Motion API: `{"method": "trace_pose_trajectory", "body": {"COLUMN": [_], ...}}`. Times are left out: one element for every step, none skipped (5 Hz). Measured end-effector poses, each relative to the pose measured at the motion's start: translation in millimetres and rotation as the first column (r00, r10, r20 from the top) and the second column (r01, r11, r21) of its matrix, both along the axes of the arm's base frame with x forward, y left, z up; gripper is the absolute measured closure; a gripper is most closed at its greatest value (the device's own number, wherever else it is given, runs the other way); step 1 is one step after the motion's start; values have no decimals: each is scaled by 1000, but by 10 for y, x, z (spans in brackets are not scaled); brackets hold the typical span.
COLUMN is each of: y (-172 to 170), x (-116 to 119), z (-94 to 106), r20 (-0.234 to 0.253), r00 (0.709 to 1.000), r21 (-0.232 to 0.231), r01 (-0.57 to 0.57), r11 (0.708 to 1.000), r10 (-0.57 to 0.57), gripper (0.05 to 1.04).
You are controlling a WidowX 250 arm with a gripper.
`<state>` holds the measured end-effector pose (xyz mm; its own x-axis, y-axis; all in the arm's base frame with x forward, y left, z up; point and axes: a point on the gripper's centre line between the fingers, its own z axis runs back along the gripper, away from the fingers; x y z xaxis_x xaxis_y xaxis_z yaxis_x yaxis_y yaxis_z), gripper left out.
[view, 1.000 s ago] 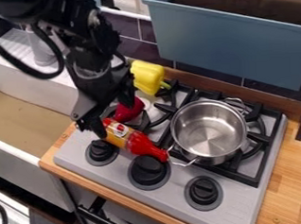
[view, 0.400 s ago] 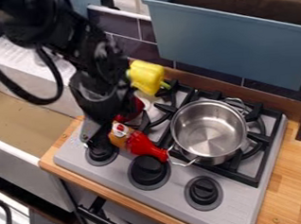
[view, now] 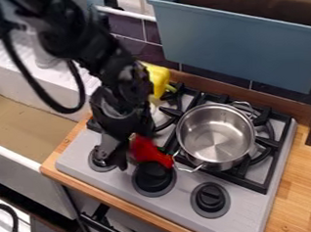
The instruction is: Moved a red bottle to the upper middle of a cooking gas
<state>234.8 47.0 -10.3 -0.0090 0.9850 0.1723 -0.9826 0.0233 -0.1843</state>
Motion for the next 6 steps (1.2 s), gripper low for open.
{"method": "trace_pose_trajectory", "body": {"y": [-14,-16,-4,9,38,69], "x": [30,94,53,26,6,-37], "z": [-31,-21,-24,-18,1,36], "r20": [15,3,1,-1,-42,-77], "r00": [1000,1000,1000,1000,998,992], "r21": [2,-6,-35,-55,-92,-133], "r01": [-14,-14,-16,16,49,93], "r11": [1000,1000,999,998,995,987], "r10": [14,14,16,-16,-53,-103], "gripper": [139,371,470,446,440,440]}}
